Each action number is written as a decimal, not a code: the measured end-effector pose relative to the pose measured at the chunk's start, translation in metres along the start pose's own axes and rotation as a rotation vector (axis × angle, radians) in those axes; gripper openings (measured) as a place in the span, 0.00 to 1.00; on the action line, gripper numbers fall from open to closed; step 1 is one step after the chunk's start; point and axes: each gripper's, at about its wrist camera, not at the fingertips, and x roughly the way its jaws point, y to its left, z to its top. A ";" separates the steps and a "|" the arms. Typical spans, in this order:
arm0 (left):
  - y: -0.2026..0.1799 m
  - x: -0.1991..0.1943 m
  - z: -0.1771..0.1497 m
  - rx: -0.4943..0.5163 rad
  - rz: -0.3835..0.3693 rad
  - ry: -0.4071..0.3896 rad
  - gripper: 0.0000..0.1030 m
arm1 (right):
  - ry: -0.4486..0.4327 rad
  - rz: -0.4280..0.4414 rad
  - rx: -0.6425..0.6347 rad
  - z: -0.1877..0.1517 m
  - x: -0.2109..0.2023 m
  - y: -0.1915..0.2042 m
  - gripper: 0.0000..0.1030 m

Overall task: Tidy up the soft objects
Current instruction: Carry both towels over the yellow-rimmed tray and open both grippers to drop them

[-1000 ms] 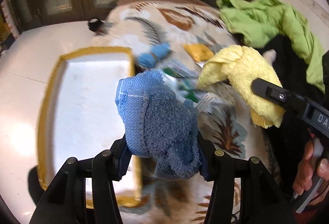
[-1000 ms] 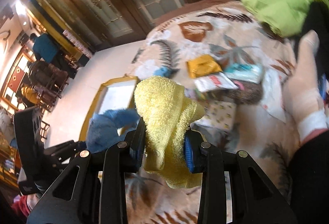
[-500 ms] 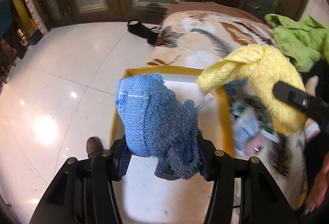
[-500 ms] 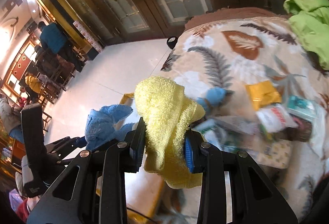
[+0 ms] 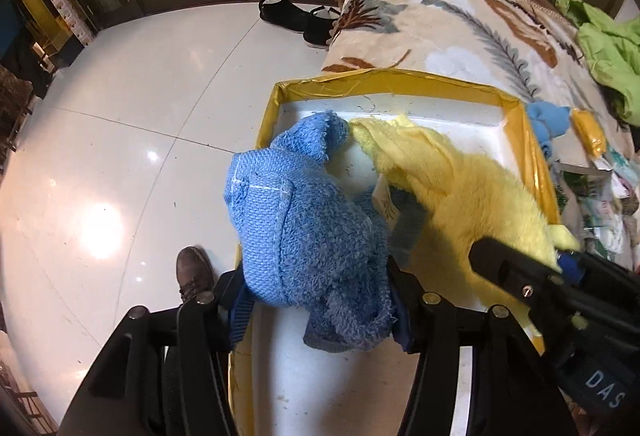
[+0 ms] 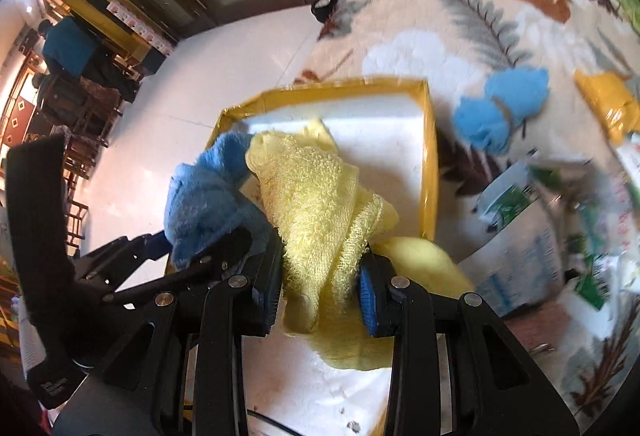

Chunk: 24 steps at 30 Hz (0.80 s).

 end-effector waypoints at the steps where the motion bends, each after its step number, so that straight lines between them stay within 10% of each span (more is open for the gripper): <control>1: -0.001 0.000 0.000 0.005 0.001 0.004 0.57 | 0.011 0.005 0.014 -0.001 0.004 -0.003 0.33; 12: -0.003 -0.028 -0.011 -0.007 0.048 -0.029 0.64 | -0.039 0.056 -0.028 -0.003 -0.013 -0.012 0.54; 24: 0.008 -0.071 -0.028 -0.030 0.089 -0.102 0.68 | -0.105 0.062 -0.034 -0.014 -0.057 -0.021 0.54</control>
